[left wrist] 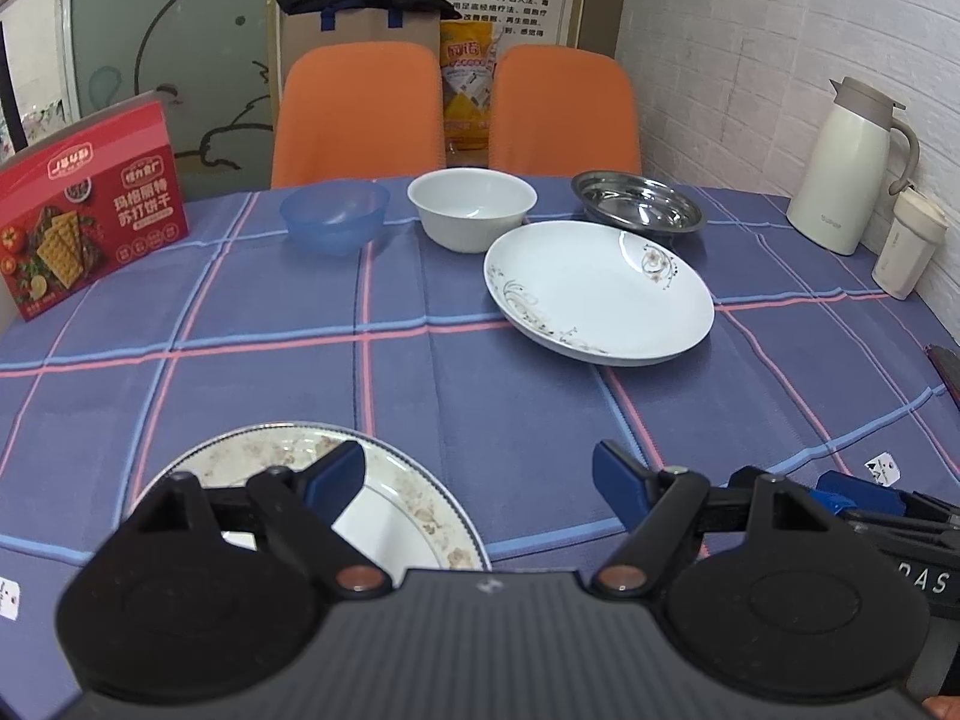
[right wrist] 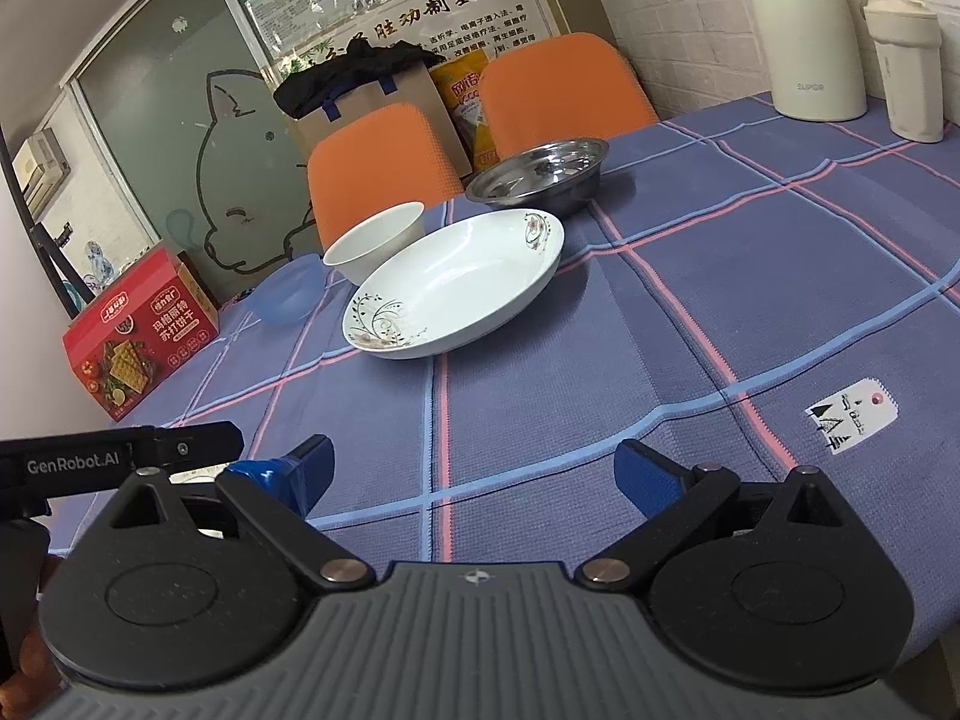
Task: Organize plates and bowls
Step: 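Carry the stacked plates toward the white floral plate with the left tool, then move the left tool to the rim of the white floral plate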
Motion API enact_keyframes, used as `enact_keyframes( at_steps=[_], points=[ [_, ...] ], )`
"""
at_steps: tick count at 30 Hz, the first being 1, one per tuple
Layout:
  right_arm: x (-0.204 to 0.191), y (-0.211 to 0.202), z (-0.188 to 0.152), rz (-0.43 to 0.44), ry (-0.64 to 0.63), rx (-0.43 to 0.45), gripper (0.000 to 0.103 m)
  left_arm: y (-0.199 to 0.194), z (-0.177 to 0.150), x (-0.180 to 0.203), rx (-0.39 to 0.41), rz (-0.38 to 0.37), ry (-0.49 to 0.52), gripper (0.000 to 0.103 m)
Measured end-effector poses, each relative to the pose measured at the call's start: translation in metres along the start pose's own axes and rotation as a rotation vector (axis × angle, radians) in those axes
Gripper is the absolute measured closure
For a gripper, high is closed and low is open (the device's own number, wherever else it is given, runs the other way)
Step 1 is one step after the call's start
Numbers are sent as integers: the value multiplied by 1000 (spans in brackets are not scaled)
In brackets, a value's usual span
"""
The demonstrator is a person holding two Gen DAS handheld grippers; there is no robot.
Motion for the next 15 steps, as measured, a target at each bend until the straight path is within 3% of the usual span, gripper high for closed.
enact_keyframes(
  at_steps=[15],
  points=[
    [-5, 14, 3, -2, -7, -30, 15, 15, 6, -3, -27, -6, 9, 25]
  ],
)
Point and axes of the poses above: each gripper's, at about its wrist camera, not at the fingertips, and y roughly the way its jaws point, x to its right, z to its top, the point moved 3 cm from there along y, roughly the way its jaws point, and after that the axes turned 1 degree about z, right-handed, at the moved point
